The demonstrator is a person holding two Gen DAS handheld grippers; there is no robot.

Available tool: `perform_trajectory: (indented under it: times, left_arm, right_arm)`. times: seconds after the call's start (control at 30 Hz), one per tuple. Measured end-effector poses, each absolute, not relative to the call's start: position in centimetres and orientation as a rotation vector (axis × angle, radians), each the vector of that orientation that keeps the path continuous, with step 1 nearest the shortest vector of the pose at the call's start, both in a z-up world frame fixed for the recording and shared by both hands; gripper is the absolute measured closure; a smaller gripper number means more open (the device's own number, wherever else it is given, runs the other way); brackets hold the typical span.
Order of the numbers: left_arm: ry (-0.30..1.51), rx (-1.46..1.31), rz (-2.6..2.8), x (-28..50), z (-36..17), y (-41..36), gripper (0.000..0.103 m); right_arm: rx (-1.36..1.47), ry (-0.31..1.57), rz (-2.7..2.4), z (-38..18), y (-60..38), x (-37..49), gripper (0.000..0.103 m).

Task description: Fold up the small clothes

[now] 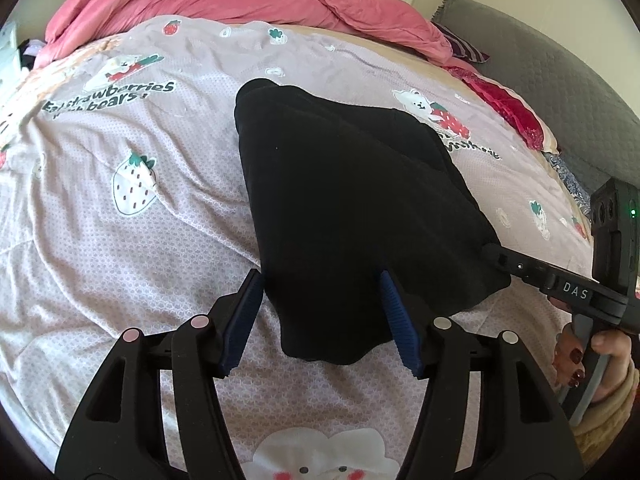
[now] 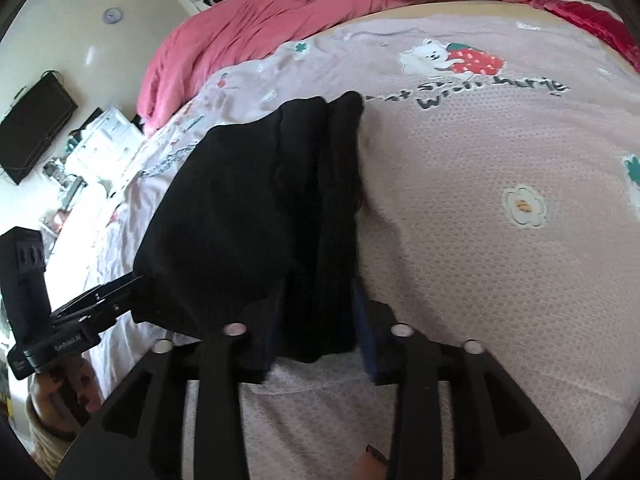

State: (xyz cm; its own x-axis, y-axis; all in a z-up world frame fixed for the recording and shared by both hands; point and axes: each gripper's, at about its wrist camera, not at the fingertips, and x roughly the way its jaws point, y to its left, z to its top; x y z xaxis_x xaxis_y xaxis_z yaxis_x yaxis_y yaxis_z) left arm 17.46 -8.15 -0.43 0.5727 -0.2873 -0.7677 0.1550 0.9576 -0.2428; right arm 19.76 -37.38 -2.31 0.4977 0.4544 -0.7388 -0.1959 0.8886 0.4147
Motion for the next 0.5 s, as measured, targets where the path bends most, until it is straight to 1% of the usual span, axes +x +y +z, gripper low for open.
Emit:
perform_trajectory:
  times: [0.03,0.07,0.13,0.23,0.33,0.37,0.43,0.5]
  left_arm:
    - [0.927,-0.159,-0.261,17.4,-0.4,-8.1,0.050]
    - [0.927,-0.164,-0.262,17.4,-0.4,-8.0,0.049]
    - [0.922,-0.170,-0.261,17.3,-0.3,-7.8,0.049]
    - [0.888,-0.174,-0.258,17.0,0.5,-7.7,0.049]
    - [0.857,-0.157,-0.258,17.0,1.5,-8.2,0.049]
    - [0.859,-0.152,-0.260,17.2,1.5,-8.3,0.049]
    - [0.871,-0.149,-0.257,17.7,1.3,-8.6,0.049]
    - [0.890,-0.144,-0.254,18.2,0.8,-8.9,0.049]
  right_arm:
    - [0.291,0.977,0.386,-2.2,-37.5,19.7,0.055]
    - [0.301,0.975,0.376,-2.0,-37.7,19.7,0.055]
    - [0.310,0.939,0.376,-1.0,-38.1,19.6,0.055]
    - [0.227,0.847,0.361,1.5,-37.5,20.1,0.055]
    - [0.197,0.827,0.395,2.6,-36.2,22.1,0.055]
    - [0.189,0.835,0.414,2.7,-35.5,23.3,0.056]
    - [0.175,0.864,0.434,2.3,-34.1,25.6,0.067]
    - [0.158,0.896,0.436,1.8,-33.0,27.6,0.068]
